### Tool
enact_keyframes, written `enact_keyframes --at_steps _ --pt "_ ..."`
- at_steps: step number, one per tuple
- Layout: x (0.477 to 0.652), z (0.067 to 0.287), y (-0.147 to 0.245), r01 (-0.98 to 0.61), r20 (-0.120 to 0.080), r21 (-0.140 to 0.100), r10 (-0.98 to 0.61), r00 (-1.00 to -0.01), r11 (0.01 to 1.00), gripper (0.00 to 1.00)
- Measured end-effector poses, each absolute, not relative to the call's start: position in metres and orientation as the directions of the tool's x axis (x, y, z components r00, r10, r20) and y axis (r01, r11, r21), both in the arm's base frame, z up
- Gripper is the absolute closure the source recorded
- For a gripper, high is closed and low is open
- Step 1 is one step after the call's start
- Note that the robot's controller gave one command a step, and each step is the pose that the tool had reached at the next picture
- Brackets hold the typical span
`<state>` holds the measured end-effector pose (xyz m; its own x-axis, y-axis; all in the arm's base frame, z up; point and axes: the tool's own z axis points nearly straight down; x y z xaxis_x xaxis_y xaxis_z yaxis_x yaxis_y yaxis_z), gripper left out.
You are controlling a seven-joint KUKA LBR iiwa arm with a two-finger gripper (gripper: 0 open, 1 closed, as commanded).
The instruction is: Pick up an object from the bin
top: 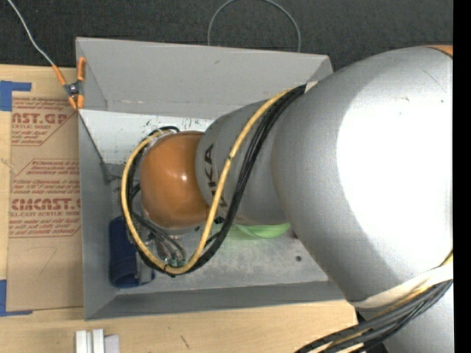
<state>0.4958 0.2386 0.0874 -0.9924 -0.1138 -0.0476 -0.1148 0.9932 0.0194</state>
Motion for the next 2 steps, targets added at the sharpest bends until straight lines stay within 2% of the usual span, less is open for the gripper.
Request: enact_keyframes --at_steps 1,2 --pt "0.496 0.087 0.239 -0.115 -0.048 0.019 -0.114 -0.992 0.993 1.00" --pt "0.508 0.092 0.242 -0.117 -0.024 0.010 -0.116 -0.993 0.993 1.00"
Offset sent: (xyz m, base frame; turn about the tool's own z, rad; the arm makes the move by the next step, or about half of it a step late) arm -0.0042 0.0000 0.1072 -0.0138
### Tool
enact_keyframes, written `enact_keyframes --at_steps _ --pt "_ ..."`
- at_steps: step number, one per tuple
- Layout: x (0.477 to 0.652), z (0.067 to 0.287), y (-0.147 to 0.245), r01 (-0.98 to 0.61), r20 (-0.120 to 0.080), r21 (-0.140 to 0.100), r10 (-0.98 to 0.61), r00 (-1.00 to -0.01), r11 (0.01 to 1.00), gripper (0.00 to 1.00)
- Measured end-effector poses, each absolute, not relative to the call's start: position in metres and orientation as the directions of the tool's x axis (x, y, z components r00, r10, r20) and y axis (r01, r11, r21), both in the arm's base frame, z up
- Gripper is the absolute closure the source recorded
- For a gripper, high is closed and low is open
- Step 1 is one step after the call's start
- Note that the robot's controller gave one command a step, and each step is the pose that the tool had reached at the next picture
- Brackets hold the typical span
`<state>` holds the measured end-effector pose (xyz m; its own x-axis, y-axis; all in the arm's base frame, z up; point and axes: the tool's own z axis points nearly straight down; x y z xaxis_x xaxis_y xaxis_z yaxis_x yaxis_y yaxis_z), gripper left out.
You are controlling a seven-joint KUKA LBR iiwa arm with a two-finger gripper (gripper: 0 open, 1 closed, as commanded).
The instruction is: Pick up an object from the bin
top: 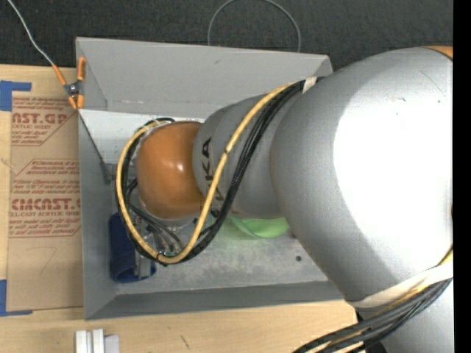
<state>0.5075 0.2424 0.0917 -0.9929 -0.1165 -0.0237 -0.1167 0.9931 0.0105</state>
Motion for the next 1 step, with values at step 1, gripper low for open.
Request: enact_keyframes --at_steps 1 --pt "0.5103 0.0962 0.2444 -0.156 -0.077 0.028 -0.154 -0.985 0.987 1.00"
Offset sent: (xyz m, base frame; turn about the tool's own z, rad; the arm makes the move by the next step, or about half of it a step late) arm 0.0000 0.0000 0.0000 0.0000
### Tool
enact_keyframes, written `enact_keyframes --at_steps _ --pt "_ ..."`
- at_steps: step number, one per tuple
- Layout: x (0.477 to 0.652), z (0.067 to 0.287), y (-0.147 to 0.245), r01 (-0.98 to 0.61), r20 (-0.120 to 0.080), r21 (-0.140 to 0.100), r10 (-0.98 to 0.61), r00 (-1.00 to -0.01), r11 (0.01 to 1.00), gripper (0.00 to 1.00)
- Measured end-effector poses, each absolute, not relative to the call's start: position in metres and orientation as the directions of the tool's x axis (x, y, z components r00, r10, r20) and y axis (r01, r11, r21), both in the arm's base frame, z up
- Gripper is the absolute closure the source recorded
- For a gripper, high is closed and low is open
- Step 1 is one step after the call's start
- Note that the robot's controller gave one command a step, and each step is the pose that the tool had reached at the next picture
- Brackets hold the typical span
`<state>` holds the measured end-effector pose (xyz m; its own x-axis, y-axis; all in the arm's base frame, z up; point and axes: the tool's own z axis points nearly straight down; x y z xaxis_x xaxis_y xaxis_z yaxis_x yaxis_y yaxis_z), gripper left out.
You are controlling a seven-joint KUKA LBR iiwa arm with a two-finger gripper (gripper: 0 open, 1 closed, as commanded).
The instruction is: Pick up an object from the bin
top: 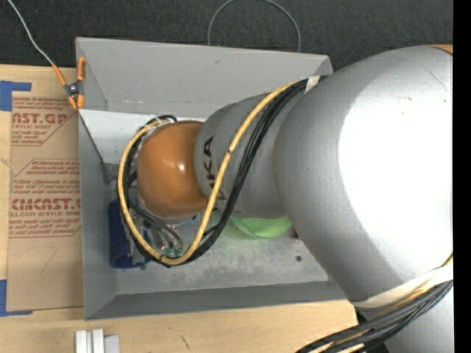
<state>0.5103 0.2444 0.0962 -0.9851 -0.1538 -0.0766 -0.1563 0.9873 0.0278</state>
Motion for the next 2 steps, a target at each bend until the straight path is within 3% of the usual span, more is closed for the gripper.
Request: enact_keyframes --at_steps 1,2 --pt "0.510 0.096 0.244 -0.156 -0.077 0.028 -0.154 -0.985 0.987 1.00" --pt "0.502 0.183 0.232 -0.186 -0.061 0.020 -0.184 -0.981 0.982 1.00"
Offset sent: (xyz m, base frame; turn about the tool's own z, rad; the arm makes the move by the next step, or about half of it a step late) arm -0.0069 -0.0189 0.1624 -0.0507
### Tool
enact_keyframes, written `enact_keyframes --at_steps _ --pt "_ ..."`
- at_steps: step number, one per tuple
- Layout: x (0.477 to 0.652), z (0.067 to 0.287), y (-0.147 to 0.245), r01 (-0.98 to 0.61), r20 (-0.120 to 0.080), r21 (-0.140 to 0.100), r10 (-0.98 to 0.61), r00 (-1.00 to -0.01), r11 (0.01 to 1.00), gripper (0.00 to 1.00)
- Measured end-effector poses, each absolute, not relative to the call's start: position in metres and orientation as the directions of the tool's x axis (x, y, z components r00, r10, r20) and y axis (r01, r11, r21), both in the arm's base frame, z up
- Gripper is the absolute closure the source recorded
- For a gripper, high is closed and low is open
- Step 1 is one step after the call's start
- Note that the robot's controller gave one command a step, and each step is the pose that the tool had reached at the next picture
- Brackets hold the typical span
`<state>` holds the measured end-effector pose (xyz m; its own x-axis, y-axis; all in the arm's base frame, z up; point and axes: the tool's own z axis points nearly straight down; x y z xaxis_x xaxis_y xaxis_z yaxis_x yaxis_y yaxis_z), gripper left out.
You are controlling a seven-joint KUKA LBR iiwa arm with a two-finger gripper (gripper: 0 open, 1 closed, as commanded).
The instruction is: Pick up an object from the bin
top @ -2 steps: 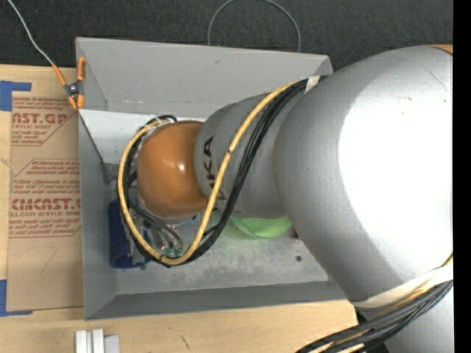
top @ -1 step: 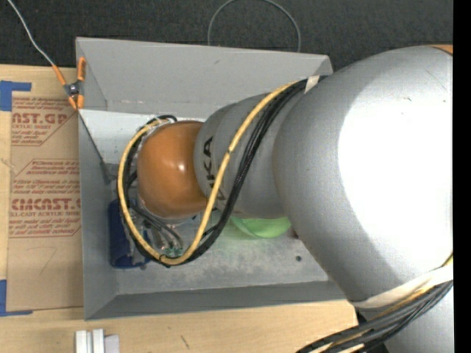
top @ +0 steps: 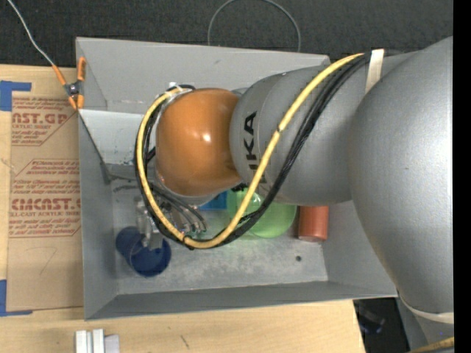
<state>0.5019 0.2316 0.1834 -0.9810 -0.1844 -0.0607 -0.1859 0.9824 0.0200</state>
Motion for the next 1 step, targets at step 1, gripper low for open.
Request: enact_keyframes --at_steps 1 --pt "0.4959 0.1161 0.2371 -0.411 -0.083 0.006 -0.409 -0.909 0.912 1.00"
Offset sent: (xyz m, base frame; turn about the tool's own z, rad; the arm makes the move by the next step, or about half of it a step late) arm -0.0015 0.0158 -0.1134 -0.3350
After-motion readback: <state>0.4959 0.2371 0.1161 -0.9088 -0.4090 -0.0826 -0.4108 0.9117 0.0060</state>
